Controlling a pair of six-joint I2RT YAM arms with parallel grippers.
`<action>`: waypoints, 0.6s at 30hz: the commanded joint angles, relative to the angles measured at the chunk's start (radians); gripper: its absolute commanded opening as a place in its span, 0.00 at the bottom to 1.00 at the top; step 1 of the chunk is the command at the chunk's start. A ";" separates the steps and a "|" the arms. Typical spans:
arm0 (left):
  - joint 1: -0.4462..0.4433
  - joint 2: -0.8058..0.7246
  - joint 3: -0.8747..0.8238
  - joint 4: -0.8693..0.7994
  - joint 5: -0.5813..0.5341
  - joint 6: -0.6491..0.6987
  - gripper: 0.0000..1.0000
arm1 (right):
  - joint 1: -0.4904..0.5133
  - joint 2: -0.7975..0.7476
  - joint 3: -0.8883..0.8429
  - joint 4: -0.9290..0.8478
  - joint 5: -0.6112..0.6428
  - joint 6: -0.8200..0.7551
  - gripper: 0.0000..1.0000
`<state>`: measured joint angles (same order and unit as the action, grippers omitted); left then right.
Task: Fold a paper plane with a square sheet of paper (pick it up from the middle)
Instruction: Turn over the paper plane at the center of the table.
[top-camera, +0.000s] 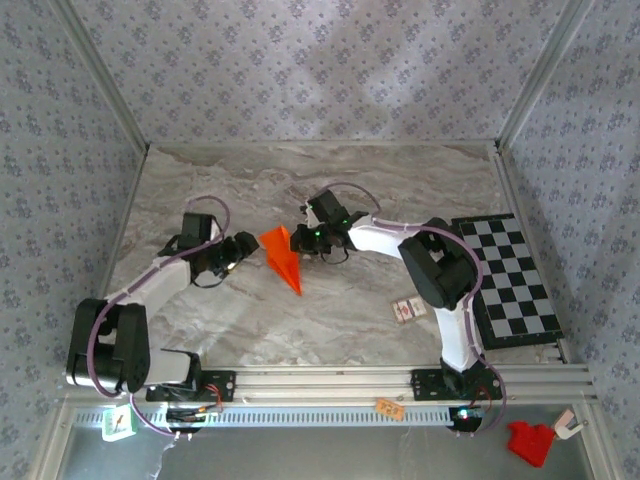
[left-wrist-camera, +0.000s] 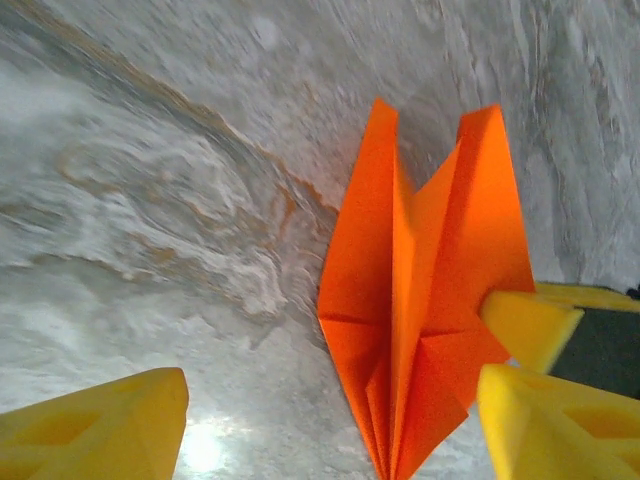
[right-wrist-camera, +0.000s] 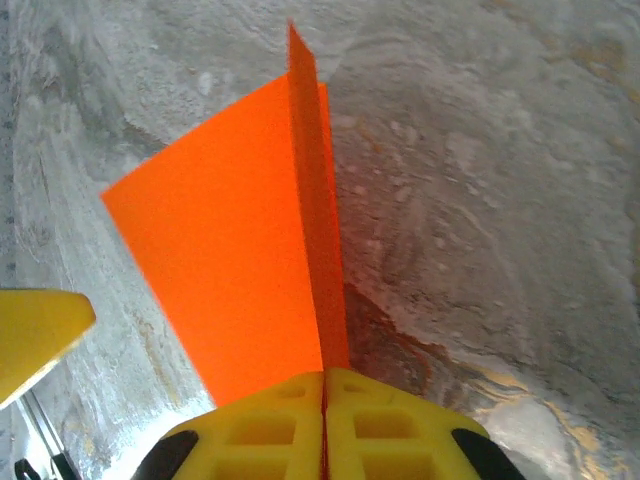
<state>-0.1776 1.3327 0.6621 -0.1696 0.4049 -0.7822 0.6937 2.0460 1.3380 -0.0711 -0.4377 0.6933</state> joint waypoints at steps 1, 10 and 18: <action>-0.030 0.023 -0.027 0.071 0.040 -0.049 0.73 | -0.011 0.005 -0.029 0.063 -0.035 0.026 0.10; -0.083 0.110 -0.021 0.157 0.082 -0.083 0.60 | -0.033 -0.012 -0.076 0.058 -0.025 0.022 0.14; -0.107 0.213 0.032 0.218 0.130 -0.088 0.42 | -0.037 -0.011 -0.076 0.058 -0.033 0.020 0.14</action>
<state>-0.2821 1.5242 0.6582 -0.0113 0.4915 -0.8658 0.6628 2.0457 1.2678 -0.0177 -0.4530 0.7105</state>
